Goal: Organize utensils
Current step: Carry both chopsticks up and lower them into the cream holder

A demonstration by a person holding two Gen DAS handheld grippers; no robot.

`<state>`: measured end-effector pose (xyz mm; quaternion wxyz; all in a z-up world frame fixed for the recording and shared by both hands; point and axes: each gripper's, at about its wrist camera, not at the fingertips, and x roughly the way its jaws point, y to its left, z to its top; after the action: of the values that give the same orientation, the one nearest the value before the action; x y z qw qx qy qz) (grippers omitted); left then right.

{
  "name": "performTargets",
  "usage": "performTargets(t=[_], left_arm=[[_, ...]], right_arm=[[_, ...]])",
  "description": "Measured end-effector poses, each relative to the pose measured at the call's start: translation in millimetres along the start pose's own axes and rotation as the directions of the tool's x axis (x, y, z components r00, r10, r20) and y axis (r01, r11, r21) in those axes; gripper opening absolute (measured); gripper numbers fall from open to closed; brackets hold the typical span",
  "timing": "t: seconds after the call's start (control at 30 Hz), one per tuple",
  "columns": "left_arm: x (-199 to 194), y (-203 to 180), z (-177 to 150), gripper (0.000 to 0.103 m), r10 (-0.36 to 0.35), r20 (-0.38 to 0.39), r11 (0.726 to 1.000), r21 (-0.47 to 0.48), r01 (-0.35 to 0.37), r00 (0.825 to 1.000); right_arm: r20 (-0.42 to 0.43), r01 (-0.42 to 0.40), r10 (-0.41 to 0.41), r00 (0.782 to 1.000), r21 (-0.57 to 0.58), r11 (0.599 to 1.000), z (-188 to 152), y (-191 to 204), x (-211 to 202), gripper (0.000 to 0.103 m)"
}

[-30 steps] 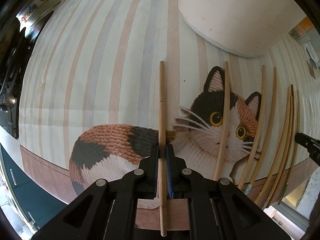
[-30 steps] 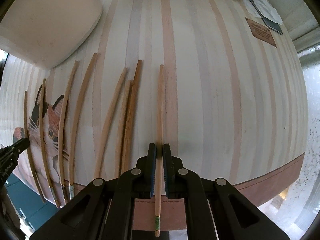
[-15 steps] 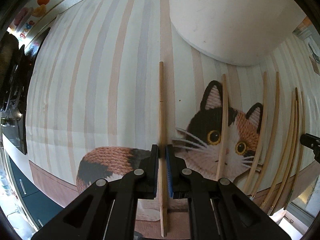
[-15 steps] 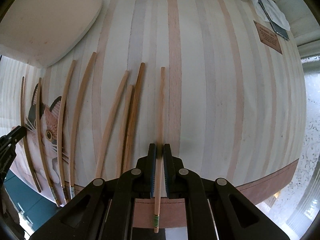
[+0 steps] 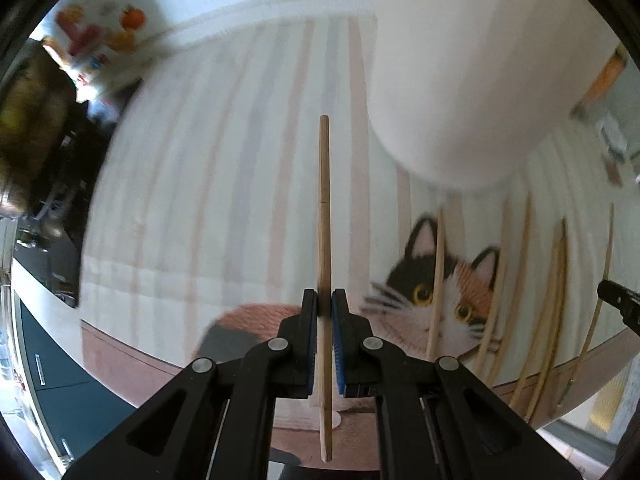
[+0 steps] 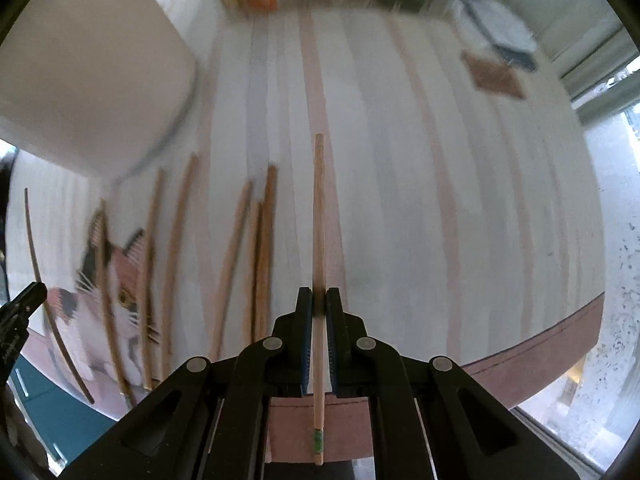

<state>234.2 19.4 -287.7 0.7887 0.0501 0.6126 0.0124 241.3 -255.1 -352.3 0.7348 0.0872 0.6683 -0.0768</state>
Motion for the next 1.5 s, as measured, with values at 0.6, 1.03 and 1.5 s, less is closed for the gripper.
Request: performTargets(t=[0.6,1.03,1.5], left_arm=[[-214.7,76.5,62.7,0.005,-0.081,0.497,0.960,-0.194,0.202,0.864],[-274.0,68.0,145.1,0.005,-0.236,0.679,0.882,-0.151,0.447,0.695],[-172.0,34.6,198.6,0.005,-0.237,0.615,0.901,-0.151,0.408,0.752]], right_arm=[[0.528,-0.233,0.160,0.834,0.075,0.970,36.8,-26.1,-197.3,0.007],[0.655,-0.467,0.357,0.666,-0.008,0.884,109.3,23.5,-291.6,0.007],[0.659,-0.407,0.280,0.698,0.043,0.912,167.7,52.2,-231.8,0.007]])
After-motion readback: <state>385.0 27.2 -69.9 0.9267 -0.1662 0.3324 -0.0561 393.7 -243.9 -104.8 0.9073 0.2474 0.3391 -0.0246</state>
